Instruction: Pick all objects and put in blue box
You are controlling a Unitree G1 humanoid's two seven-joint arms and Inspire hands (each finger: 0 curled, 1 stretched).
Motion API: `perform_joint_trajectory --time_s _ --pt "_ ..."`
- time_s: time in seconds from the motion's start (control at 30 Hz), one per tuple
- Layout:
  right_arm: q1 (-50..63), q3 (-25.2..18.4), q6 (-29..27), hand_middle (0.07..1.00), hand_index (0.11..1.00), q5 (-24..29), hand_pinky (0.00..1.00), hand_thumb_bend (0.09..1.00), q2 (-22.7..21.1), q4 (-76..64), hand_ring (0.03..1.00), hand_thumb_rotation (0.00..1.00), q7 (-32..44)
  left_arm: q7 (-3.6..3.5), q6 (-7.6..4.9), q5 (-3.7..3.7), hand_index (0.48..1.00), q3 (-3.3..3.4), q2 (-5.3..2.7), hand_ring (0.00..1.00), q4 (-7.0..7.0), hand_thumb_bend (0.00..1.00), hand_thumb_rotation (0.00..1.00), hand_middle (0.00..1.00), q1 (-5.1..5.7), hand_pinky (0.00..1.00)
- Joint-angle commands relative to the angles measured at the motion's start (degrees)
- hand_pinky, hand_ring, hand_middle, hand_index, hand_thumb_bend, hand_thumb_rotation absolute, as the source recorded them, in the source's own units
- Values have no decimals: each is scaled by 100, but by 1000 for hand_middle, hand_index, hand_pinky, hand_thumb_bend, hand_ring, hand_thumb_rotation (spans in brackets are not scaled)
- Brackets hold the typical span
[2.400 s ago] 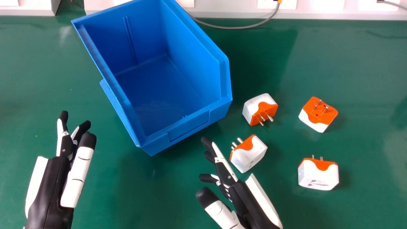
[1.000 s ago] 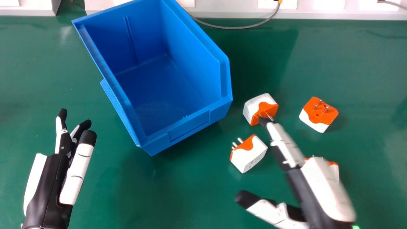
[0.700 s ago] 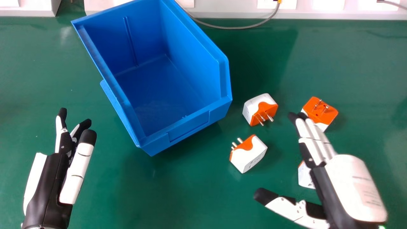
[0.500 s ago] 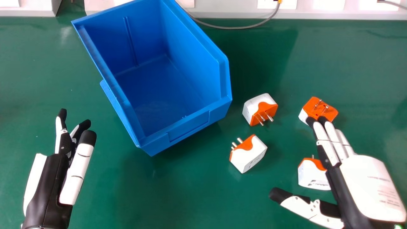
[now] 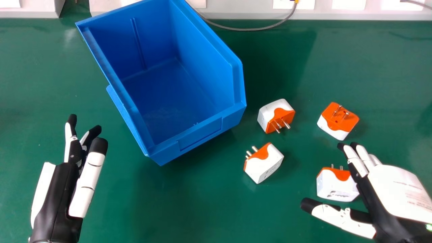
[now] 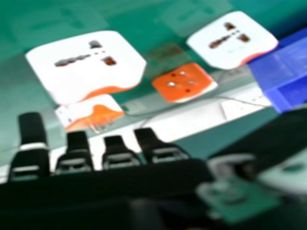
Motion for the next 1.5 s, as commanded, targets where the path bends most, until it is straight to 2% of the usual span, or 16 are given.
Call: perform_joint_trajectory --time_s 0.0,0.17,0.37,0.43,0.57,0.7,0.9,1.07,1.33,1.47 --pt "-201 -54 77 954 913 76 883 631 -187 -73 942 623 201 40 -37 19 950 -45 -24 945 -197 687 1000 951 58 924" --pt "-557 -16 163 954 910 71 882 591 -512 84 943 530 603 22 -45 -4 956 -94 -43 951 -253 680 1000 956 92 934" --pt "-892 98 84 952 909 10 881 582 -960 345 945 480 898 2 -84 -34 958 -125 -41 951 -247 667 1000 957 114 936" --pt "-986 115 36 952 909 34 885 580 -1156 364 946 467 1051 -6 -53 -44 958 -136 -39 951 -299 657 1000 958 121 936" --pt "-1160 151 -85 952 907 56 891 589 -1464 446 946 455 1185 -33 -18 -75 959 -132 -8 952 -321 666 1000 958 117 936" --pt "-1301 175 -160 947 904 119 892 613 -1614 581 944 472 1201 -46 -1 -98 959 -124 9 952 -332 677 1000 959 114 938" --pt "-1557 258 -235 943 893 229 892 630 -1793 836 941 458 1289 -39 -20 -97 961 -118 17 957 -272 678 1000 960 81 941" --pt "-1834 327 -238 940 890 300 887 633 -1927 1003 936 447 1502 -49 -18 -123 961 -103 21 957 -291 678 1000 960 85 942" --pt "-2140 478 -324 926 880 274 881 623 -2142 1266 925 430 1616 -46 -11 -147 961 -75 37 958 -365 663 1000 960 146 945" --pt "-2230 555 -341 921 877 291 880 611 -2202 1358 920 444 1641 -62 -18 -178 962 -53 60 959 -352 664 1000 961 156 946"
